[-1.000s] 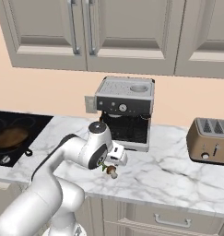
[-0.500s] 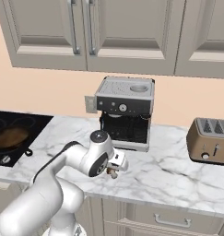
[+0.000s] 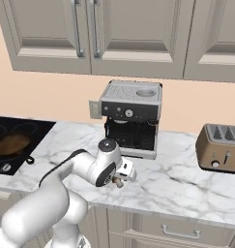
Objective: Place both pans onto different burners. Then place the mushroom and the fish on different pans.
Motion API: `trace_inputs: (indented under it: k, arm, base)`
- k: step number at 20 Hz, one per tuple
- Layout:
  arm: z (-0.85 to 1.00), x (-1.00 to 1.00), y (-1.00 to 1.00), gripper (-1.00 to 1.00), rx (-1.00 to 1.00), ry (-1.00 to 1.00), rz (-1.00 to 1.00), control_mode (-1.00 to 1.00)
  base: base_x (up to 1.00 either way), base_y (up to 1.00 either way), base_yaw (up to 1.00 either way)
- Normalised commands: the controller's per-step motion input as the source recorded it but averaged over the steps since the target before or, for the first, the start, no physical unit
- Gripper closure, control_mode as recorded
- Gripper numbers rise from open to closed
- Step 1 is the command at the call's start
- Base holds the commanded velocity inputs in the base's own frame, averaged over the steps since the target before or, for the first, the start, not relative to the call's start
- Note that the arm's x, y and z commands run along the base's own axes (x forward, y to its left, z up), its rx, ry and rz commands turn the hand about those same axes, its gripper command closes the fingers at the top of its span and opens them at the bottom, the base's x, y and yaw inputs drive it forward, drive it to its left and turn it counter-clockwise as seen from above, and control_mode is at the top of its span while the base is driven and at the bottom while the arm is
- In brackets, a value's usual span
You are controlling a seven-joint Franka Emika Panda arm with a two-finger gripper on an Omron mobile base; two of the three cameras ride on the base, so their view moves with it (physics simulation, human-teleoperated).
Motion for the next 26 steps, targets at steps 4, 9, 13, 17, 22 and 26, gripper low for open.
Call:
trace_inputs:
  k: [4, 9, 13, 17, 22, 26]
  arm:
    - [-0.11, 0.04, 0.00, -1.00, 0.00, 0.00, 0.00, -1.00]
    - [-0.20, 0.00, 0.00, -1.00, 0.00, 0.00, 0.00, -1.00]
    - [-0.18, 0.06, 0.00, -1.00, 0.00, 0.00, 0.00, -1.00]
    - [-0.18, 0.11, 0.01, -1.00, 0.00, 0.00, 0.00, -1.00]
    - [-0.23, 0.12, 0.09, -1.00, 0.00, 0.00, 0.00, -1.00]
    - [-0.21, 0.18, 0.02, -1.00, 0.00, 0.00, 0.00, -1.00]
  base:
    - [0.00, 0.00, 0.00]
    - [0.00, 0.00, 0.00]
    - [0.00, 0.00, 0.00]
    - [0.00, 0.00, 0.00]
    - [0.00, 0.00, 0.00]
    - [0.00, 0.00, 0.00]
